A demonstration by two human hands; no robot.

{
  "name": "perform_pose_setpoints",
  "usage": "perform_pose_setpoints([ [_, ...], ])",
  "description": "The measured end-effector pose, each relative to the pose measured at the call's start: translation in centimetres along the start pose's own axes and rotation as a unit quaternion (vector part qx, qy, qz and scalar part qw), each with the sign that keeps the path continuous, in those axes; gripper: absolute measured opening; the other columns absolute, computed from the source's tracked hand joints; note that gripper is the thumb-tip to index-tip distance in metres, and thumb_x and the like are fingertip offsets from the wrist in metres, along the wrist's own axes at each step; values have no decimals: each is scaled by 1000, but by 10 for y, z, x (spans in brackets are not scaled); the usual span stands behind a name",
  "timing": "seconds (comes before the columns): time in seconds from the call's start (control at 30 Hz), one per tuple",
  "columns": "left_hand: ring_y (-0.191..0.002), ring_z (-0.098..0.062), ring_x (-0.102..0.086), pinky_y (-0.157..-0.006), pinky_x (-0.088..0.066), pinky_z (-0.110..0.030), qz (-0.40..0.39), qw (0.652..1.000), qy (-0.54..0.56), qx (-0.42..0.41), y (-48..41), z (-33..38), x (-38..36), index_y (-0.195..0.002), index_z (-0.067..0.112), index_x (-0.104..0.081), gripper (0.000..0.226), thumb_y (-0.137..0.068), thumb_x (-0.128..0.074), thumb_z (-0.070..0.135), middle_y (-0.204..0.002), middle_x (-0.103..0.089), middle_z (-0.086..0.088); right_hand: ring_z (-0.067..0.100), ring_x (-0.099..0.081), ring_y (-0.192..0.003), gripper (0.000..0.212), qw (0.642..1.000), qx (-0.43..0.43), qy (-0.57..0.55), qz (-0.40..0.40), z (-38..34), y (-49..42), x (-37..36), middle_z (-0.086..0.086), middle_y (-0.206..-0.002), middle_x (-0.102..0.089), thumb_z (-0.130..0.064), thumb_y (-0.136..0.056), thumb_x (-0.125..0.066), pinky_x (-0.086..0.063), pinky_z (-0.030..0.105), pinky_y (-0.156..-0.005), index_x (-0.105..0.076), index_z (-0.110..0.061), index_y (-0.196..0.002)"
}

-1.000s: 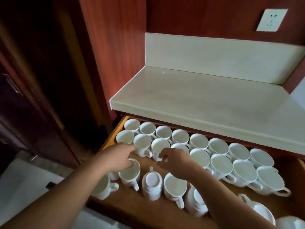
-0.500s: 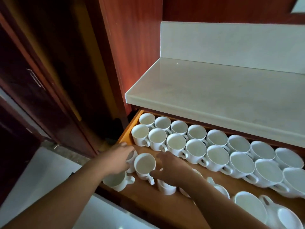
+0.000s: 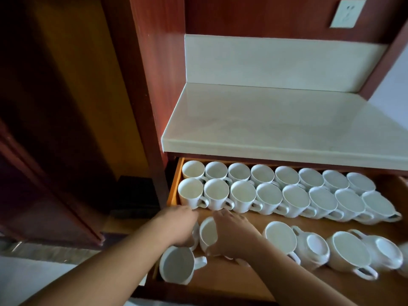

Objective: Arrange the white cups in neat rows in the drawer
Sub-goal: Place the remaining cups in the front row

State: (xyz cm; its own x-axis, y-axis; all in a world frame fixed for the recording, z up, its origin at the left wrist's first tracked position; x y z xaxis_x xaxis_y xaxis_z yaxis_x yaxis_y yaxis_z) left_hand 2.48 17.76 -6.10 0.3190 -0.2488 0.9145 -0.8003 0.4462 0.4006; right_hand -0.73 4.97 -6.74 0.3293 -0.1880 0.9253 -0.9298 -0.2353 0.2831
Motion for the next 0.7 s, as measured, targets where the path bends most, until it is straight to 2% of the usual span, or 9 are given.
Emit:
perform_pose_setpoints([
  [0.07, -92, -24, -66, -67, -51, -33, -12, 1000, -7, -4, -5, 0, -4, -113, 24, -62, 41, -80, -78, 43, -106, -63, -1, 24, -52, -126, 79, 999, -30, -13, 11, 2, -1, 0, 1, -134, -53, -61, -70, -75, -40, 37, -102, -46, -20, -131],
  [0.2, -94, -25, -68, -69, -49, -31, -22, 1000, -6, -13, -17, 1, -10, -121, 25, -65, 47, -78, -78, 39, -105, -65, 0, 26, -54, -123, 80, 994, -99, -29, 39, 17, -8, 3, 1, -130, -54, -62, -68, -74, -40, 39, -100, -44, -21, -129],
  [0.3, -90, -27, -69, -72, -55, -34, -35, 999, -6, -25, -15, 1, -5, -108, 21, -68, 37, -77, -81, 37, -99, -64, -2, 25, -56, -121, 85, 989, -132, -41, 60, 26, -11, 6, 1, -127, -55, -67, -67, -71, -41, 38, -99, -43, -21, -133],
  [0.37, -89, -27, -68, -70, -56, -35, -23, 999, -3, -30, -10, -1, 2, -101, 19, -66, 31, -78, -80, 35, -98, -64, -3, 23, -54, -123, 91, 988, -137, -49, 58, 28, -12, 6, 1, -130, -53, -68, -66, -70, -40, 38, -102, -40, -21, -139],
  [0.5, -79, -21, -62, -57, -46, -31, 5, 998, 44, -38, 1, -10, 27, -91, 22, -58, 29, -74, -78, 35, -93, -60, 3, 24, -51, -127, 99, 987, -141, -61, 43, 30, -10, 8, 0, -134, -52, -71, -64, -72, -39, 39, -105, -38, -21, -143],
  [0.6, -77, -15, -61, -64, -55, -34, 22, 994, 102, -32, 9, -20, 47, -100, 28, -61, 36, -70, -76, 41, -91, -61, 8, 24, -53, -124, 95, 988, -133, -65, 35, 30, -10, 13, 0, -132, -55, -70, -63, -73, -41, 40, -103, -41, -22, -139],
  [0.7, -75, -13, -63, -67, -58, -36, 33, 984, 173, -22, 16, -32, 64, -105, 37, -62, 42, -67, -77, 49, -85, -65, 10, 25, -55, -118, 83, 990, -123, -63, 16, 28, -9, 21, -1, -124, -57, -66, -68, -73, -43, 38, -95, -45, -23, -134],
])
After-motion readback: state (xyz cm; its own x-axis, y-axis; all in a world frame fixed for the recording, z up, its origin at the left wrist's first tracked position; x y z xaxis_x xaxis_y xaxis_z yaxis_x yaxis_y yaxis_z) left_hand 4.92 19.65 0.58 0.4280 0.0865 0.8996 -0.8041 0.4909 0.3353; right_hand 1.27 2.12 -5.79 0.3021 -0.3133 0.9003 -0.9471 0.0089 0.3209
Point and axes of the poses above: each hand's wrist, its own y-axis away from the middle knuckle, its own x-axis out of the back of the hand, z = x × y, the point moved 7 cm from there along -y, towards the middle knuckle
